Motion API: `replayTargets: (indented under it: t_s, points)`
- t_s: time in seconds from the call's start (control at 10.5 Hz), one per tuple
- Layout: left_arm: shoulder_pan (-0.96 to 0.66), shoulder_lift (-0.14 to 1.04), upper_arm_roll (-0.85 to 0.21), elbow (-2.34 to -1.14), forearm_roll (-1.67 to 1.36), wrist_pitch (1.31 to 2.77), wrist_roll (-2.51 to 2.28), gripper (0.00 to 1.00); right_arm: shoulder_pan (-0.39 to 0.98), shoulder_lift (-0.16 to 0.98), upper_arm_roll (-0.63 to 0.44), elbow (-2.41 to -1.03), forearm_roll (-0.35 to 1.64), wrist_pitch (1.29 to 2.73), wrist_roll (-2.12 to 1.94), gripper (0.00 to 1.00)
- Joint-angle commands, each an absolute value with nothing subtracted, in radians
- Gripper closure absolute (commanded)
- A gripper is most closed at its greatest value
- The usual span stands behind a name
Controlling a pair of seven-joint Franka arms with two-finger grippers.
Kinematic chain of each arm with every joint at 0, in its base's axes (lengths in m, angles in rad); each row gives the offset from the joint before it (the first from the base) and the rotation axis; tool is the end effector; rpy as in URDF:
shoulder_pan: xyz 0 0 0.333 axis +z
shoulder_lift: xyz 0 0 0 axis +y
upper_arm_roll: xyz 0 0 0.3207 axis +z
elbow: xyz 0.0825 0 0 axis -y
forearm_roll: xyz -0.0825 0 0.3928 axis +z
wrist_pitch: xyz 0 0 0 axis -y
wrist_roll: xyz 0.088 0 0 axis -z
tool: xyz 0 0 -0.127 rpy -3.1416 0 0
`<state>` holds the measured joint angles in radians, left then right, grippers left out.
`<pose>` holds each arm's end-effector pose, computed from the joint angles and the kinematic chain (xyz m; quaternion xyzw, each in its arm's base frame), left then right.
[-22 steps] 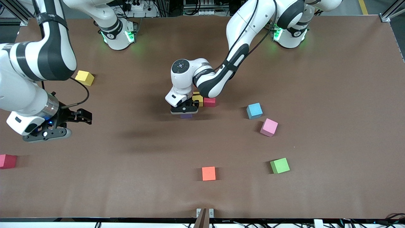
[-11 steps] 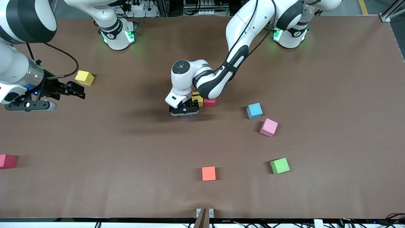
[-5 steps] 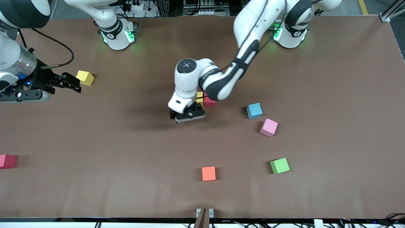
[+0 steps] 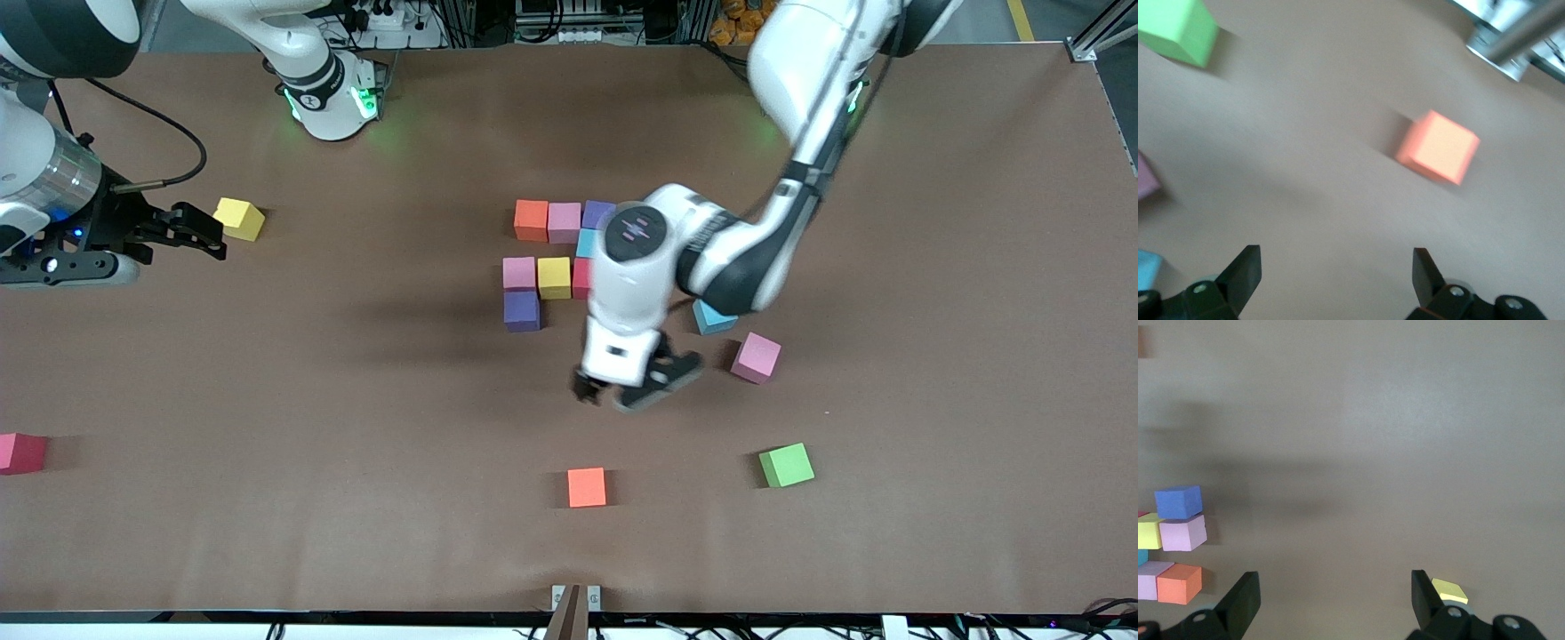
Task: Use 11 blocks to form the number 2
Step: 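Move the left gripper to the green cube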
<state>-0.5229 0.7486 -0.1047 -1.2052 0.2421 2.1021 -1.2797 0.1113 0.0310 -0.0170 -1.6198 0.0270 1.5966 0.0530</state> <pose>0.6530 -0.4277 0.3317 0.9531 0.2836 0.1043 0.0188 0.5687 0.0573 0.5703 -0.9993 -0.0199 0.0280 0.0112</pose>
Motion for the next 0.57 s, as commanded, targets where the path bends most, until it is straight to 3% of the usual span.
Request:
replayTargets:
  t_s: [0.0,0.29,0.48]
  points:
    - [-0.387,0.715,-0.144,-1.255,0.21,2.04,-1.22,0.0,0.084,0.025,0.008,-1.628,0.011,1.591,0.043,0.0]
    - [-0.195,0.698,-0.224,-1.295,0.209,2.031,-1.048,0.0,0.086,0.029,0.009,-1.629,0.011,1.591,0.043,0.0]
    - [-0.161,0.724,-0.233,-1.287,0.189,2.043,-0.91,0.0,0.086,0.031,0.009,-1.631,0.011,1.592,0.043,0.0]
